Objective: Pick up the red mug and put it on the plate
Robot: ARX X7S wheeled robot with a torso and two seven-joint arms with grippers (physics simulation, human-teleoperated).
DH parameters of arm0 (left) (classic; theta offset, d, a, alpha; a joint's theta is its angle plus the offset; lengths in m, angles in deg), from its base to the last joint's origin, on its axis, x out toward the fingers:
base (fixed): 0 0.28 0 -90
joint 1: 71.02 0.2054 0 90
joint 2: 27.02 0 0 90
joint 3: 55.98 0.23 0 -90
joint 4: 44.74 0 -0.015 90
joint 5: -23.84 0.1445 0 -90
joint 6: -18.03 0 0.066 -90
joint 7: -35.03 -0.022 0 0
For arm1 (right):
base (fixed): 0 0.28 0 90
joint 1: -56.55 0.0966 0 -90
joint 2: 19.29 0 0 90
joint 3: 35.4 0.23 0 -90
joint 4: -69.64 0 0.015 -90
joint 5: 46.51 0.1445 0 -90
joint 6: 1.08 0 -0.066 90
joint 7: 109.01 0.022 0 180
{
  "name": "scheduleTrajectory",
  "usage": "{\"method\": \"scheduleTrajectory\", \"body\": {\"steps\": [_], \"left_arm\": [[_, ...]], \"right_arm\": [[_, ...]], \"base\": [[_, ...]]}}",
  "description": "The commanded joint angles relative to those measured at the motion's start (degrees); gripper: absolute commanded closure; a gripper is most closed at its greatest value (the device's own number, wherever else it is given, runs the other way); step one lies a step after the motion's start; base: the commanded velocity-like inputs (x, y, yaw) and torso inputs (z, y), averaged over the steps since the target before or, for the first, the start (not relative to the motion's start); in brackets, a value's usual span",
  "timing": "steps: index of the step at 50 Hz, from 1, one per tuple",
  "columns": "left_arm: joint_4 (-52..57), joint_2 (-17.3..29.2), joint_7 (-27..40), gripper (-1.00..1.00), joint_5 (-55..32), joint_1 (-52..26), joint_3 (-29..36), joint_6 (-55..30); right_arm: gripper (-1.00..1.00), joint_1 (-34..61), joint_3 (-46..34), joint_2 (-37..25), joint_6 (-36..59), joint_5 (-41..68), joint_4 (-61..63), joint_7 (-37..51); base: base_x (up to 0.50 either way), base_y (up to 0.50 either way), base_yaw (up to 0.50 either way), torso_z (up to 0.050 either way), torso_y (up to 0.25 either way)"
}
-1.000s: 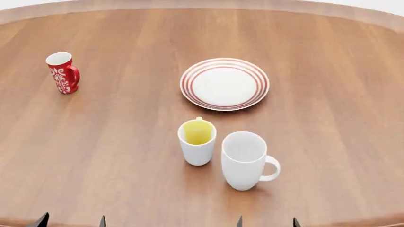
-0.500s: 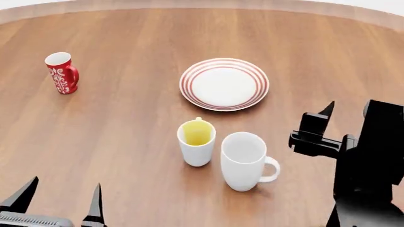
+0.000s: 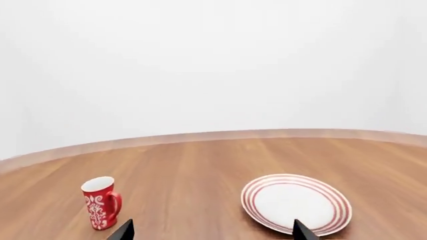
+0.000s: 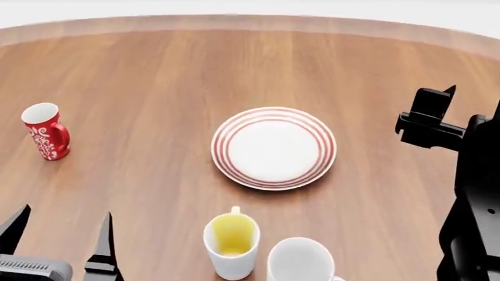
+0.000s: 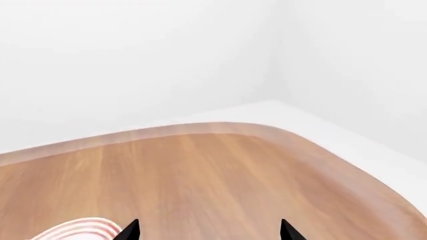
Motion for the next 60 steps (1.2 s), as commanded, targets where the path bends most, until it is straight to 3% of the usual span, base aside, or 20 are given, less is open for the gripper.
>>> {"method": "scheduleTrajectory", "body": {"steps": [1, 53, 60], "left_arm": [[1.7, 0.6, 1.2, -1.00, -0.7, -0.9, -0.8, -1.6], [0.9, 2.4, 3.2, -1.00, -2.8, -1.1, 0.4, -1.0], [0.5, 2.6, 3.6, -1.00, -2.9, -1.3, 0.5, -0.9]], "right_arm": [[-1.00, 1.0, -0.2, -0.3, 0.0, 0.2, -2.5, 0.0], [-1.00, 0.6, -3.4, -1.0, -2.5, 0.3, -5.4, -0.1], [-1.00, 1.2, -2.5, -0.4, -1.9, -0.1, -7.7, 1.4]], "base": [[0.50, 0.00, 0.00, 0.000, 0.000], [0.50, 0.00, 0.00, 0.000, 0.001], [0.00, 0.00, 0.00, 0.000, 0.000]]}}
